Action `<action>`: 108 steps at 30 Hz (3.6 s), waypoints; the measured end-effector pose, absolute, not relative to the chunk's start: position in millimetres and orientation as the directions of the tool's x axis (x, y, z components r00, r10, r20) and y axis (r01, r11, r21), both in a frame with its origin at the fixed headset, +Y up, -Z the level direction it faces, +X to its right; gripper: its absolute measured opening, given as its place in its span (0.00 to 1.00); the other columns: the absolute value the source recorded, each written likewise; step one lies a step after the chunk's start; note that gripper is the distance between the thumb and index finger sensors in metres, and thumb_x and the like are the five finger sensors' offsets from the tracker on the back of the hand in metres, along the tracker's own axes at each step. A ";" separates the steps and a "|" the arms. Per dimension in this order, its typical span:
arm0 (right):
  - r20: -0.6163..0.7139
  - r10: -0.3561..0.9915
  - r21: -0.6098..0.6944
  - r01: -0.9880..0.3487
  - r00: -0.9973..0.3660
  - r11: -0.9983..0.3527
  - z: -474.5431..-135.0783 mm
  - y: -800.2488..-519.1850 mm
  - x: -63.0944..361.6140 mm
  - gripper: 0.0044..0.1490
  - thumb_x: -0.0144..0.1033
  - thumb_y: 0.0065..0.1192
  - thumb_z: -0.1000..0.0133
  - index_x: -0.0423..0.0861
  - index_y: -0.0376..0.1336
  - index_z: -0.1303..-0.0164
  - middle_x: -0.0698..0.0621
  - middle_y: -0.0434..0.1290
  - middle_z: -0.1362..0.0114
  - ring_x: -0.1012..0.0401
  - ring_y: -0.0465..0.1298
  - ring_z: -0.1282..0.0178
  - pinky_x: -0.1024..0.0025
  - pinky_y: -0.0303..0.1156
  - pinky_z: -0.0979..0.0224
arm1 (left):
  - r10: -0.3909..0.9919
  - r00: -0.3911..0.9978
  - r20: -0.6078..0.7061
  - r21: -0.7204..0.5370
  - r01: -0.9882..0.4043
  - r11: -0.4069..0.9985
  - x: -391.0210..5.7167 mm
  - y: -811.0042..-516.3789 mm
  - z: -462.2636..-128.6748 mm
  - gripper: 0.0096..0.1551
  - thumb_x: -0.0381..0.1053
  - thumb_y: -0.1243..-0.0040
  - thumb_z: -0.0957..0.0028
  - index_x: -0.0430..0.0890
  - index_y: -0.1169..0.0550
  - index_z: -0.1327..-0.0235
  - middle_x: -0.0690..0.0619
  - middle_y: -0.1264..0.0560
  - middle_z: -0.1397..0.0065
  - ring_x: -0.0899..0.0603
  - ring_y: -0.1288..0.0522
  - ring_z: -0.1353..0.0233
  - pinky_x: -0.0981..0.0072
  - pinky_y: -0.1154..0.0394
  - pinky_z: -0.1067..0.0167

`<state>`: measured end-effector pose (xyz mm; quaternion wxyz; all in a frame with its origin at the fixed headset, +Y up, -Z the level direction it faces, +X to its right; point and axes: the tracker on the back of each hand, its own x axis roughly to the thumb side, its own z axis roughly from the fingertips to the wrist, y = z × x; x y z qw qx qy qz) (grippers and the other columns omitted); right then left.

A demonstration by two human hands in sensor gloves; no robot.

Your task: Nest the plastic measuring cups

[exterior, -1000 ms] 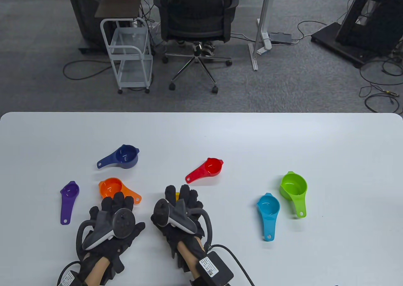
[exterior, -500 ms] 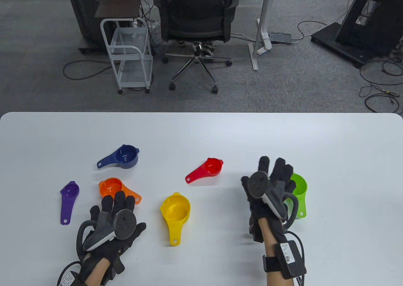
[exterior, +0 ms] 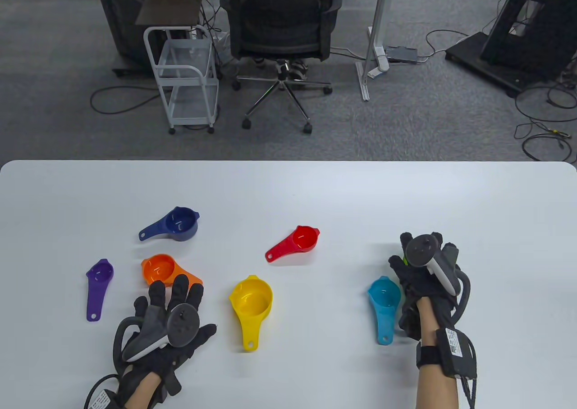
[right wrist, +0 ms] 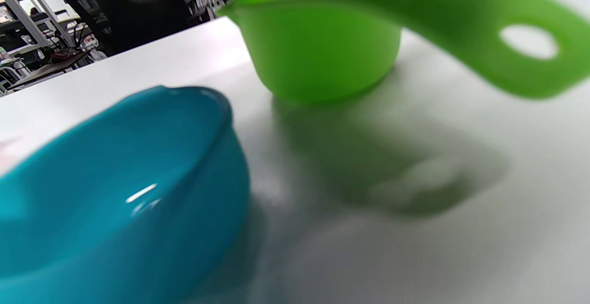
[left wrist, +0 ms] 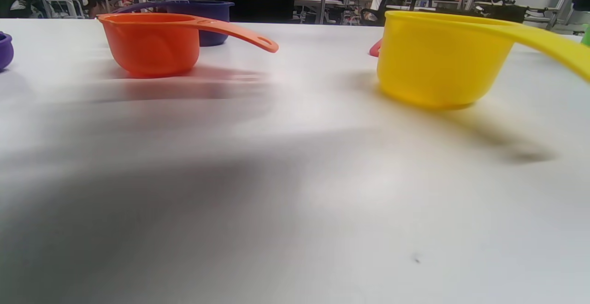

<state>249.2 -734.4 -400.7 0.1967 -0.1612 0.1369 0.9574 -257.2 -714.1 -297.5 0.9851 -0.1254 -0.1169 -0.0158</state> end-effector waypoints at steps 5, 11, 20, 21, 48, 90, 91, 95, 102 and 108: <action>-0.391 0.302 0.305 -0.432 -0.870 -0.849 -403.5 -747.7 257.5 0.45 0.57 0.47 0.36 0.65 0.31 0.17 0.30 0.18 0.15 0.28 0.31 0.20 0.25 0.39 0.23 | -0.001 0.971 0.238 -0.273 0.068 0.960 -254.5 -717.8 -298.0 0.54 0.75 0.62 0.48 0.51 0.56 0.13 0.41 0.64 0.12 0.16 0.61 0.20 0.17 0.62 0.35; -0.408 0.288 0.075 -0.347 -0.866 -0.935 -393.0 -734.2 266.5 0.46 0.54 0.50 0.35 0.54 0.36 0.13 0.21 0.35 0.16 0.27 0.48 0.26 0.28 0.50 0.28 | 0.011 0.974 0.227 -0.282 0.055 0.958 -256.3 -717.6 -299.2 0.54 0.75 0.63 0.48 0.50 0.56 0.13 0.40 0.64 0.12 0.16 0.61 0.19 0.17 0.63 0.35; -0.101 0.316 -0.076 -0.309 -0.944 -0.948 -364.0 -661.5 167.3 0.58 0.55 0.48 0.35 0.34 0.29 0.13 0.17 0.35 0.20 0.27 0.50 0.29 0.27 0.53 0.30 | 0.025 0.979 0.202 -0.280 0.033 0.959 -261.1 -715.5 -302.1 0.55 0.76 0.62 0.48 0.49 0.57 0.14 0.39 0.64 0.12 0.16 0.62 0.19 0.17 0.64 0.35; -0.034 0.321 -0.073 -0.318 -0.946 -0.945 -358.3 -654.8 142.7 0.57 0.56 0.47 0.35 0.34 0.29 0.13 0.17 0.35 0.20 0.27 0.50 0.29 0.27 0.53 0.30 | 0.028 0.979 0.203 -0.282 0.031 0.959 -261.4 -715.4 -302.3 0.55 0.76 0.62 0.48 0.49 0.57 0.14 0.39 0.65 0.13 0.16 0.62 0.19 0.17 0.64 0.35; 0.160 0.137 0.140 -0.114 -0.978 -0.984 -323.7 -683.9 -90.6 0.55 0.58 0.45 0.35 0.33 0.37 0.12 0.20 0.44 0.16 0.29 0.57 0.26 0.23 0.52 0.30 | 0.048 0.978 0.202 -0.225 -0.001 0.974 -269.7 -702.7 -299.2 0.55 0.74 0.60 0.46 0.47 0.56 0.14 0.36 0.64 0.13 0.16 0.63 0.20 0.18 0.64 0.36; 0.044 -0.042 0.148 0.048 -0.998 -0.988 -337.1 -727.3 -99.9 0.58 0.66 0.39 0.39 0.35 0.40 0.11 0.24 0.49 0.15 0.32 0.60 0.25 0.23 0.52 0.28 | 0.040 0.986 0.162 -0.350 0.019 0.937 -264.5 -708.2 -300.2 0.54 0.73 0.59 0.45 0.46 0.56 0.14 0.34 0.64 0.14 0.16 0.64 0.21 0.18 0.64 0.36; 0.045 -0.042 0.147 0.049 -0.998 -0.988 -336.2 -725.0 -99.5 0.59 0.66 0.39 0.40 0.35 0.40 0.11 0.24 0.49 0.15 0.32 0.60 0.25 0.23 0.52 0.28 | 0.040 0.986 0.161 -0.351 0.020 0.936 -264.5 -708.3 -300.3 0.54 0.73 0.59 0.45 0.45 0.56 0.14 0.34 0.64 0.14 0.16 0.64 0.21 0.18 0.64 0.36; 0.053 -0.044 0.145 0.051 -0.998 -0.988 -334.6 -720.8 -98.6 0.59 0.67 0.37 0.40 0.35 0.39 0.11 0.24 0.48 0.15 0.32 0.60 0.25 0.23 0.52 0.28 | 0.039 0.987 0.158 -0.357 0.020 0.934 -264.5 -708.6 -300.6 0.54 0.73 0.59 0.45 0.45 0.56 0.14 0.34 0.64 0.14 0.16 0.64 0.21 0.18 0.64 0.36; 0.088 0.118 0.109 -0.108 -0.989 -0.988 -332.1 -699.4 -77.0 0.64 0.69 0.34 0.43 0.32 0.35 0.12 0.20 0.40 0.14 0.26 0.50 0.21 0.21 0.47 0.28 | 0.046 0.987 0.155 -0.361 0.014 0.932 -265.4 -708.6 -300.8 0.54 0.73 0.59 0.45 0.45 0.56 0.14 0.34 0.65 0.14 0.16 0.64 0.21 0.18 0.64 0.36; 0.105 0.119 0.020 -0.118 -0.987 -0.993 -322.8 -673.2 -19.0 0.64 0.69 0.34 0.44 0.34 0.34 0.11 0.21 0.36 0.13 0.24 0.39 0.19 0.19 0.42 0.28 | 0.048 0.987 0.151 -0.357 0.010 0.934 -267.1 -709.2 -301.4 0.54 0.73 0.59 0.45 0.45 0.57 0.14 0.34 0.65 0.14 0.16 0.64 0.21 0.18 0.64 0.36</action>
